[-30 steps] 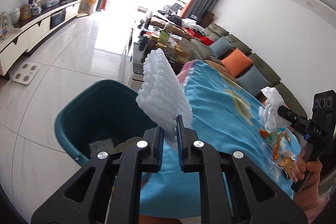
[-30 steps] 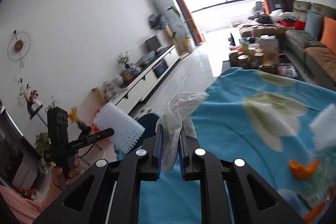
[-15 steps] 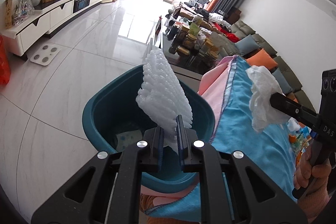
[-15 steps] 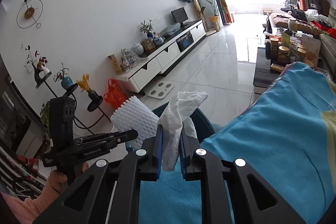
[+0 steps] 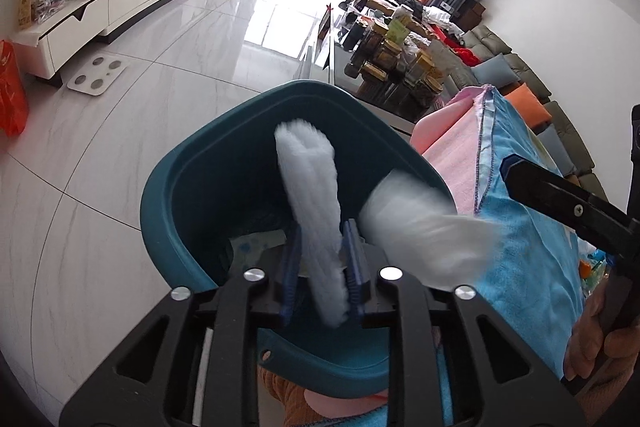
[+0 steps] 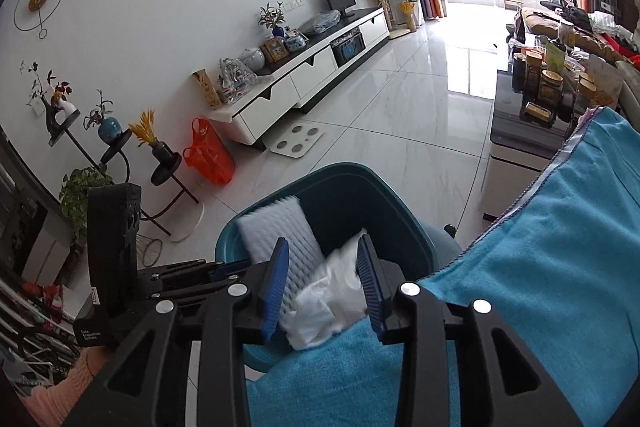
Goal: Collect trash
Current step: 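Open both tools over the teal bin to drop net and tissue, then grasp the gold wrapper with the left tool while the right tool grasps tissue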
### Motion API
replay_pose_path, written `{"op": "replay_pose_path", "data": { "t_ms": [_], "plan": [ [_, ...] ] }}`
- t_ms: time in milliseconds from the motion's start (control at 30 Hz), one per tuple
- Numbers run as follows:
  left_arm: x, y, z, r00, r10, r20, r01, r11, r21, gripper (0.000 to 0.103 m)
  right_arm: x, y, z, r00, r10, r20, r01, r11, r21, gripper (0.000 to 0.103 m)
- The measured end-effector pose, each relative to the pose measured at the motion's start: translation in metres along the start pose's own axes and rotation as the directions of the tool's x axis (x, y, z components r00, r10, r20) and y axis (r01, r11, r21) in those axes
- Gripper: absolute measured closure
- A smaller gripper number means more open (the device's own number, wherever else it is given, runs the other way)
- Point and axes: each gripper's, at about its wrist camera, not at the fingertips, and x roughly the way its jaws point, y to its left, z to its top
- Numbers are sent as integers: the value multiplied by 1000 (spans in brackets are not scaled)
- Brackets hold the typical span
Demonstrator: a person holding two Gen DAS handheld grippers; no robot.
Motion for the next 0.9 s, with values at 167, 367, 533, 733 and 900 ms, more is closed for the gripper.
{"op": "replay_pose_path", "data": {
  "t_ms": [167,367,533,733,900],
  "plan": [
    [1,2,-1,1000,-1,16,1,1000,-22,69,-7,-3,-4,1000,5,19,-6,1000,14,65],
    [-35,-27,-3,993,-65,99,60,997,49,59,-52,-6,-19,996,9,93,-10,1000,5,57],
    [-67,-77,-12,968,-202,149,173,968,183,47,-106,-13,-44,986,-24,166,26,1000,-11,52],
    [-67,-155,-40,939,-334,82,291,899,328,35,-177,-39,-90,958,-144,246,136,990,47,48],
    [-51,-230,-75,919,-395,-19,360,815,453,25,-230,-68,-134,921,-279,271,241,956,166,45]
  ]
}}
